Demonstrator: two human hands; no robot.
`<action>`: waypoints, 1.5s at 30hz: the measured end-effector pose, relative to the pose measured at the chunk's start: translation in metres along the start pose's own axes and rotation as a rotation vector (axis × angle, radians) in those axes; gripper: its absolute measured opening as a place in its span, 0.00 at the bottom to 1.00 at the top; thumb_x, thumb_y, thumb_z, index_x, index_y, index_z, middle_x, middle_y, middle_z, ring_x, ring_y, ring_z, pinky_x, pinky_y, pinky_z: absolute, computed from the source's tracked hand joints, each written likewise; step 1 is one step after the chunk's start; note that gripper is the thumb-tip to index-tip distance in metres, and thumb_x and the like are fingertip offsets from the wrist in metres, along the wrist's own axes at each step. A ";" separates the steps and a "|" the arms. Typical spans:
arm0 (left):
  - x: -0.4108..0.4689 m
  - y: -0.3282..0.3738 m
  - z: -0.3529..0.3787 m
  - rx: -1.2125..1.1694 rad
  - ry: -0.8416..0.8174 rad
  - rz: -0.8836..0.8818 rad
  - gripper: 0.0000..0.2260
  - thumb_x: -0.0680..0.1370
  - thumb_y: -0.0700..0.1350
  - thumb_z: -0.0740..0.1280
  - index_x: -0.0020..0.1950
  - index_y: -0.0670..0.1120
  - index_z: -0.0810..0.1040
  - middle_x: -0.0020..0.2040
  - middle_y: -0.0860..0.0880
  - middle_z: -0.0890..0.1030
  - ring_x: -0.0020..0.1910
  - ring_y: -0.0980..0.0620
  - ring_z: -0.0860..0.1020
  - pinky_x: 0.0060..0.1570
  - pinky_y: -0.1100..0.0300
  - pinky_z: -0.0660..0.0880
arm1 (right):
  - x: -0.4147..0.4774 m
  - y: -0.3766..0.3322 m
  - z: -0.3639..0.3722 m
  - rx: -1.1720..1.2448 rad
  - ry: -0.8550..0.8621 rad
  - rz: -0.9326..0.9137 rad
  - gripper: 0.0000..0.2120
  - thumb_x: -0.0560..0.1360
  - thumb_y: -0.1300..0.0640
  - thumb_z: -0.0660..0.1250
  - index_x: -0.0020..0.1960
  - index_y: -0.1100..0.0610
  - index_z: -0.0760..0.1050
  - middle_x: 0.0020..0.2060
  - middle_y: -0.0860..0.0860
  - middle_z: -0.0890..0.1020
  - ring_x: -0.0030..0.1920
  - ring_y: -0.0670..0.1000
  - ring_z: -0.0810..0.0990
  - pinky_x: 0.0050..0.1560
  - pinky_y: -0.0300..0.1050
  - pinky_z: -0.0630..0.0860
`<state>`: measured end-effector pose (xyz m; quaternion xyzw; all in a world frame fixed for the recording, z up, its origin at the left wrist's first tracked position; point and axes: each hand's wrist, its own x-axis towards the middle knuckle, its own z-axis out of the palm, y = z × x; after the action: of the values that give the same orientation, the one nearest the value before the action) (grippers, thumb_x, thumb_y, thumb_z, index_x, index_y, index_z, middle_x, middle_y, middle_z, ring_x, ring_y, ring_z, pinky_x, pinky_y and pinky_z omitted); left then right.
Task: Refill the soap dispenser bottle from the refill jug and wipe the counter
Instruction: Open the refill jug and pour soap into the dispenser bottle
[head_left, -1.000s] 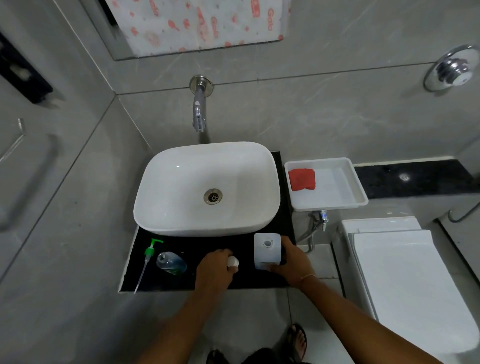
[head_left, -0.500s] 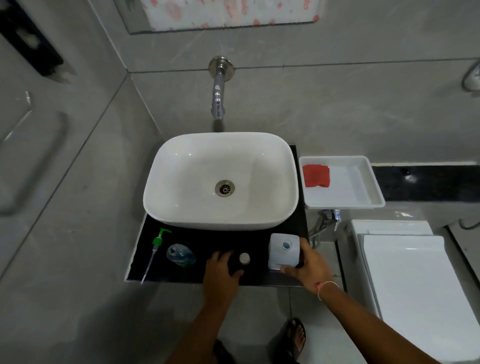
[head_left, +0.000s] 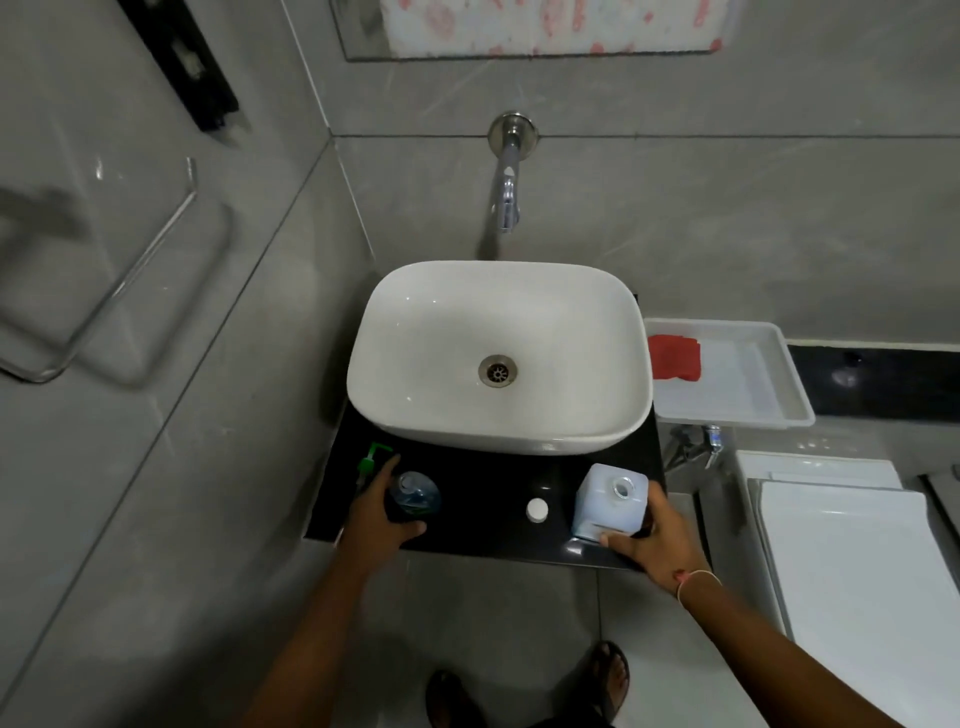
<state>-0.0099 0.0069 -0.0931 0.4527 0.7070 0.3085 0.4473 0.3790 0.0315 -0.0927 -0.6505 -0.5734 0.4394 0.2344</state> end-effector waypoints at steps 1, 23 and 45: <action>0.005 0.001 -0.002 -0.031 -0.045 -0.007 0.42 0.65 0.28 0.80 0.75 0.48 0.69 0.64 0.48 0.77 0.64 0.47 0.76 0.63 0.56 0.74 | -0.003 -0.003 0.002 0.003 0.007 -0.004 0.35 0.60 0.53 0.83 0.54 0.25 0.68 0.49 0.37 0.81 0.49 0.34 0.80 0.40 0.31 0.77; -0.065 0.120 0.024 -0.068 -0.090 0.382 0.21 0.63 0.49 0.83 0.53 0.59 0.82 0.47 0.56 0.87 0.47 0.56 0.85 0.46 0.64 0.82 | -0.059 -0.118 -0.043 -0.045 0.338 -0.349 0.33 0.62 0.50 0.80 0.59 0.34 0.66 0.54 0.35 0.78 0.55 0.35 0.76 0.42 0.30 0.76; -0.121 0.232 0.020 -0.102 -0.125 0.701 0.19 0.67 0.52 0.81 0.55 0.59 0.82 0.49 0.57 0.86 0.47 0.53 0.85 0.45 0.69 0.78 | -0.079 -0.241 -0.142 -0.526 0.526 -1.033 0.27 0.70 0.55 0.72 0.68 0.52 0.72 0.66 0.52 0.77 0.69 0.55 0.73 0.73 0.61 0.65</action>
<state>0.1152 -0.0105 0.1367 0.6627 0.4636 0.4499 0.3788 0.3719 0.0409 0.1973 -0.4122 -0.8251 -0.0602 0.3816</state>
